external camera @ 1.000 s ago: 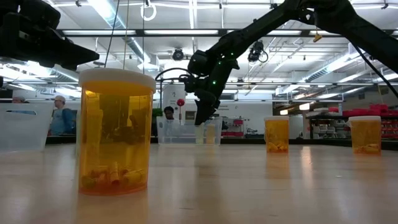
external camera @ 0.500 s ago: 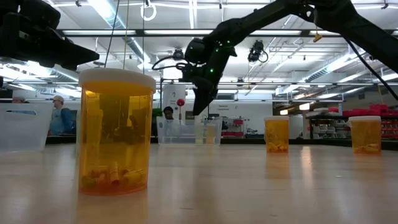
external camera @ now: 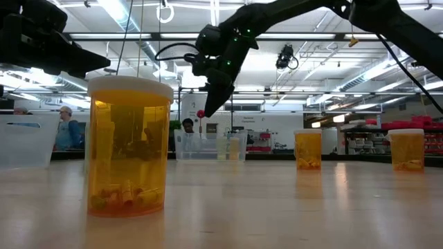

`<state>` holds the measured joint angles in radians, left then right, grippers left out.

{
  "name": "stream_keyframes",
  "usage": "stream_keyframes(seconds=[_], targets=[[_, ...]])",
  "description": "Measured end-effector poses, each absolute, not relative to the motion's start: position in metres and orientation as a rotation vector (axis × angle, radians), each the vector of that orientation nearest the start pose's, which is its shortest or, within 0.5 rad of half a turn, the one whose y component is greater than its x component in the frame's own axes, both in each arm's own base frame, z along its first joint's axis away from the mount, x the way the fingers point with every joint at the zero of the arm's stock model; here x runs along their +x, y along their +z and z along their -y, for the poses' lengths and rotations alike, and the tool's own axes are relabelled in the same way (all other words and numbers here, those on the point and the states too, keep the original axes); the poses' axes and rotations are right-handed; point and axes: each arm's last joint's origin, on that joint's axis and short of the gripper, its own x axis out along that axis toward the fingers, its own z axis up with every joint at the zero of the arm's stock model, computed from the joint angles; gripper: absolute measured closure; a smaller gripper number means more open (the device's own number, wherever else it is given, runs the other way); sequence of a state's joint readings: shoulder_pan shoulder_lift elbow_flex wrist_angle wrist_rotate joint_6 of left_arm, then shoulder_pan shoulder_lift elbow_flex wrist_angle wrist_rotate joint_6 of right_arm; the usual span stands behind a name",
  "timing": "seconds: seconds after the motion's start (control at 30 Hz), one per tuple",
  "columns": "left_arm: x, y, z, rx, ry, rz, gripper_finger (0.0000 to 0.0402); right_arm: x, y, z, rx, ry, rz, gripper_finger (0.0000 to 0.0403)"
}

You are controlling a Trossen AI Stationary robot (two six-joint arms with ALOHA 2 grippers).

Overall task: Pick and place medicine bottles into bin by pill shape (circle, oval)
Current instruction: Put the bottom left big orange pill bottle into the bottom transparent bin

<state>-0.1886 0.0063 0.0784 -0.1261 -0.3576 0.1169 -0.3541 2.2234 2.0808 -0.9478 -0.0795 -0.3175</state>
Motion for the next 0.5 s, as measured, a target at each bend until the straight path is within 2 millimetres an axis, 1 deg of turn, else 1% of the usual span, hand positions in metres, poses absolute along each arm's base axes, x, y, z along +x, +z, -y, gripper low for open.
stream_keyframes(seconds=[0.27, 0.37, 0.5], targets=[[0.091, 0.178, 0.007, 0.131, 0.166, -0.062, 0.0312, 0.461, 0.252, 0.122, -0.08, -0.002, -1.082, 0.0215], [0.091, 0.177, 0.007, 0.131, 0.166, -0.062, 0.0316, 0.467, 0.252, 0.106, -0.078, 0.04, -1.045, 0.0215], [0.091, 0.178, 0.007, 0.131, 0.166, -0.062, 0.0319, 0.474, 0.25, 0.079, -0.099, 0.112, -1.029, 0.0215]])
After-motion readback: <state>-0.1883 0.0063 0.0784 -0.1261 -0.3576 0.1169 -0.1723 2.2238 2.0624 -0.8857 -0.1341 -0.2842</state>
